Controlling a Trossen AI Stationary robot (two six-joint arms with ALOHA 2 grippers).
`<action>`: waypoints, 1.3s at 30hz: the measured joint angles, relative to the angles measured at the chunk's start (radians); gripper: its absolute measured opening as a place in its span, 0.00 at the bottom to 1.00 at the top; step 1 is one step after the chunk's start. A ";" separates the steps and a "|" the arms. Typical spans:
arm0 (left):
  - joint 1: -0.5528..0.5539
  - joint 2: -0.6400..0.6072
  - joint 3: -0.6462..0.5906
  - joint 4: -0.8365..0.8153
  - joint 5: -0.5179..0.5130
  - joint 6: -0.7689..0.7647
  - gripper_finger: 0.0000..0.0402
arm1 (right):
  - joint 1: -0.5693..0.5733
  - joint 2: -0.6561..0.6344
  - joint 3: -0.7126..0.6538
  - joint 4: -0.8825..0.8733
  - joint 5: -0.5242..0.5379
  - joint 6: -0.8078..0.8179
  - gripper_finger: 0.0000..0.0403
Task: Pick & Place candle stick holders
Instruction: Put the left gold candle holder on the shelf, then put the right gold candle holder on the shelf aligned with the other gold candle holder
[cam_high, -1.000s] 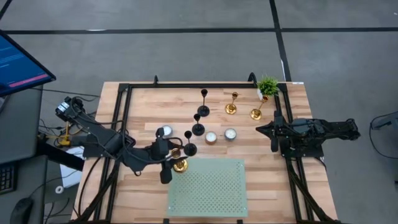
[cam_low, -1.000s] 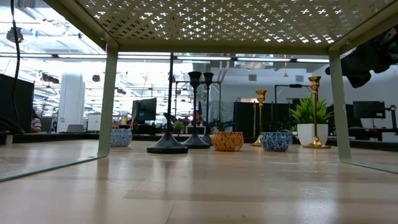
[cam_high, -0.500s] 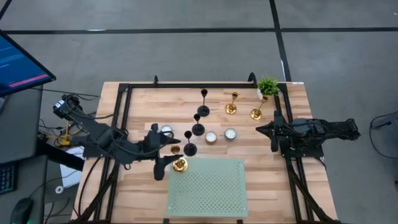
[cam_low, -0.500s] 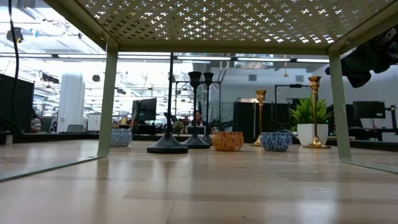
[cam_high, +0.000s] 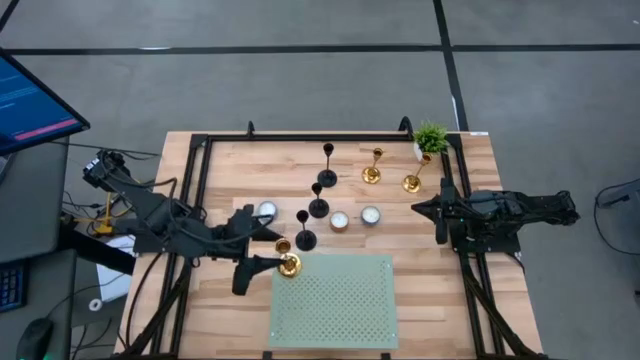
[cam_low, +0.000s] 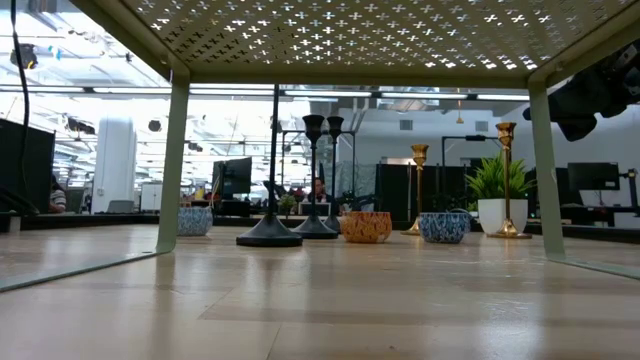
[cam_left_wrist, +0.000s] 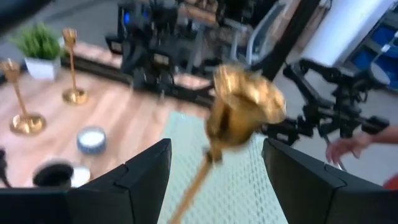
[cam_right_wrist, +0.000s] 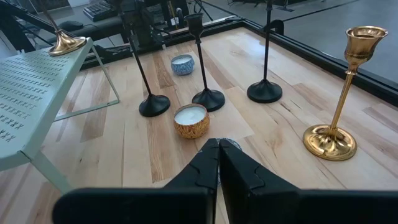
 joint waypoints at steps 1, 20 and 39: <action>0.000 0.000 0.000 -0.021 0.008 -0.018 0.64 | 0.000 0.000 0.000 0.000 0.000 0.000 0.01; 0.000 -0.152 0.000 -0.380 0.110 -0.187 0.63 | 0.000 0.000 0.000 0.000 0.000 0.000 0.01; 0.177 -0.201 0.000 -0.398 -0.381 0.160 0.55 | 0.000 0.000 0.000 0.000 0.000 0.000 0.01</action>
